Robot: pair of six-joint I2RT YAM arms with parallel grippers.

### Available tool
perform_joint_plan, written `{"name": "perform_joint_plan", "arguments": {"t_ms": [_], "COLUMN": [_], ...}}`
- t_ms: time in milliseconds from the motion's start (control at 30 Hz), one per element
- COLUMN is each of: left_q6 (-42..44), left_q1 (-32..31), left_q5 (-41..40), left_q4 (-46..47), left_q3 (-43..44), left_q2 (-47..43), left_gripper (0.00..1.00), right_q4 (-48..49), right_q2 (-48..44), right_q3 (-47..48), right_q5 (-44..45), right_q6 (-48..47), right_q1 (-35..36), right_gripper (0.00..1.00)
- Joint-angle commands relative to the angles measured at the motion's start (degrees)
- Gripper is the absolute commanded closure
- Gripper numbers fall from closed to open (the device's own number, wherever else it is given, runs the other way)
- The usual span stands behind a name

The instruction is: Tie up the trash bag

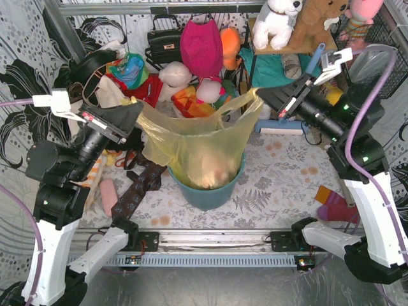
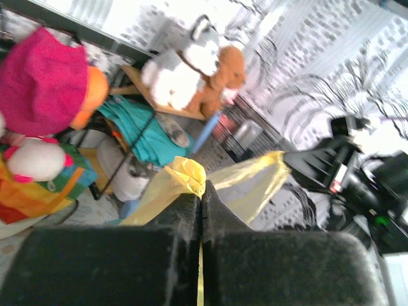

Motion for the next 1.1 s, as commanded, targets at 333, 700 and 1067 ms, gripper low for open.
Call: {"name": "perform_joint_plan", "arguments": {"t_ms": [333, 700, 1067], "left_q6": [-9.9, -7.1, -13.9], "left_q1": [0.3, 0.3, 0.3], "left_q5": [28.7, 24.6, 23.6], "left_q4": [32.4, 27.0, 33.3], "left_q3": [3.6, -3.7, -1.2], "left_q2": [8.6, 5.1, 9.1], "left_gripper": [1.0, 1.0, 1.0], "right_q4": [10.3, 14.3, 16.5], "right_q2": [5.3, 2.9, 6.6], "right_q3": [5.7, -1.5, 3.2], "right_q5": [-8.2, -11.2, -13.7], "right_q6": [4.8, 8.4, 10.4], "right_q1": [0.2, 0.1, 0.5], "right_gripper": [1.0, 1.0, 1.0]}}
